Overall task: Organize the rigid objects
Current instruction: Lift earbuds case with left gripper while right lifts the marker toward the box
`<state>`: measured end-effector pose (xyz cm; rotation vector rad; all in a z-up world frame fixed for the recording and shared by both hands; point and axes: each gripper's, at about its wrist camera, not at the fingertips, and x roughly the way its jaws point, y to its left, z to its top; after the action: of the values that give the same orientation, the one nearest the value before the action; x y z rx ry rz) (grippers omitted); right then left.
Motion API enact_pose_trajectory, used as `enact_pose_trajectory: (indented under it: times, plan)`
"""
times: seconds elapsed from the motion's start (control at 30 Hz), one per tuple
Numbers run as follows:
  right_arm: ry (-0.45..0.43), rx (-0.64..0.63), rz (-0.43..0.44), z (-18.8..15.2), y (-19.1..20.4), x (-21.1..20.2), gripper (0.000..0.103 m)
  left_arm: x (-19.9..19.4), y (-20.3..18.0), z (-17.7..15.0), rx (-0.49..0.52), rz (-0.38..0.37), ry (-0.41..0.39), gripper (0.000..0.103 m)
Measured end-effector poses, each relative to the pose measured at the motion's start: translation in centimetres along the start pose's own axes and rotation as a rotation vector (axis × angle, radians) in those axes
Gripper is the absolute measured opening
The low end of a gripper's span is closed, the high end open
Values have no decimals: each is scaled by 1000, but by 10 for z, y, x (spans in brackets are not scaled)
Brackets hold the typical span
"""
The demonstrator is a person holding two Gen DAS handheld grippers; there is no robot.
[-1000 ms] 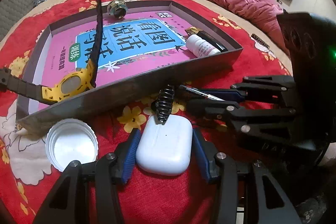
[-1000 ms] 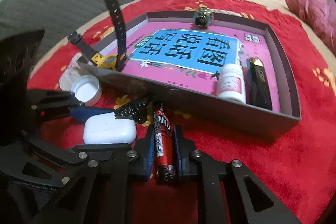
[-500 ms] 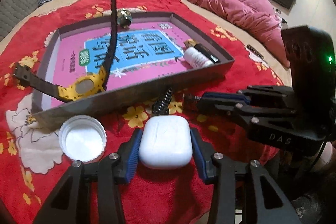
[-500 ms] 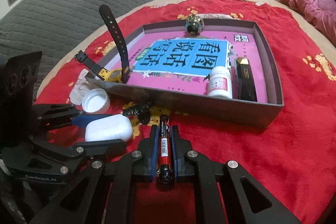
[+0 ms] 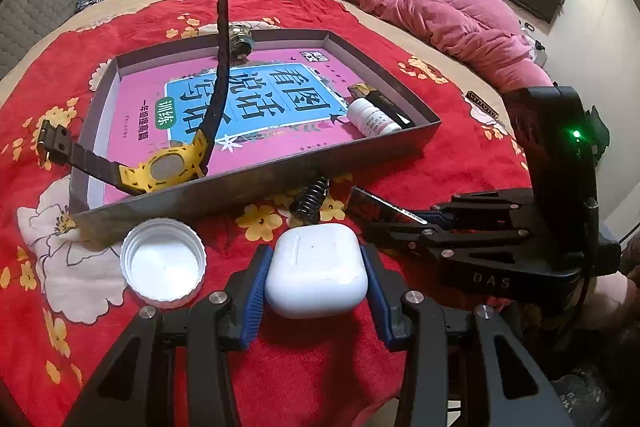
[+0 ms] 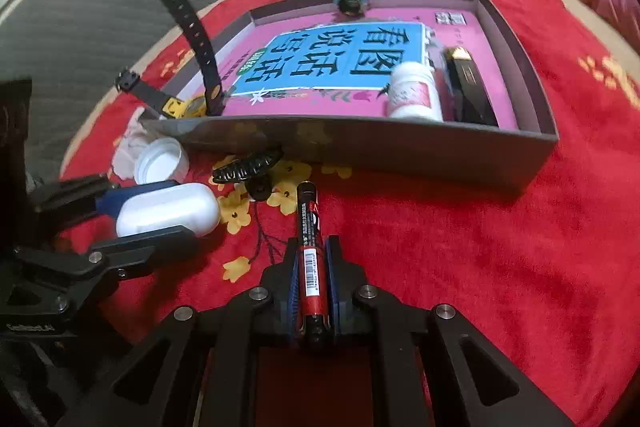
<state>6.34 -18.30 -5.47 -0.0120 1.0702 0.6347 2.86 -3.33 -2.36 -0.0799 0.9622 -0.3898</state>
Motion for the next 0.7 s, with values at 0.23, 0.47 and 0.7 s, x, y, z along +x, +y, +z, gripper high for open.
enact_pose_trajectory:
  times: [0.23,0.47,0.7]
  plan:
    - [-14,-106,-112,-5,26,-5,11,-7,1,0,-9,-1,-18,45]
    - [-87,-38,-60,-2,18,-26,11,-18,1,2,-14,-1,-61,45]
    - [-109,-48,-62,-1,23,-33,11,-22,-1,4,-11,-4,-75,45]
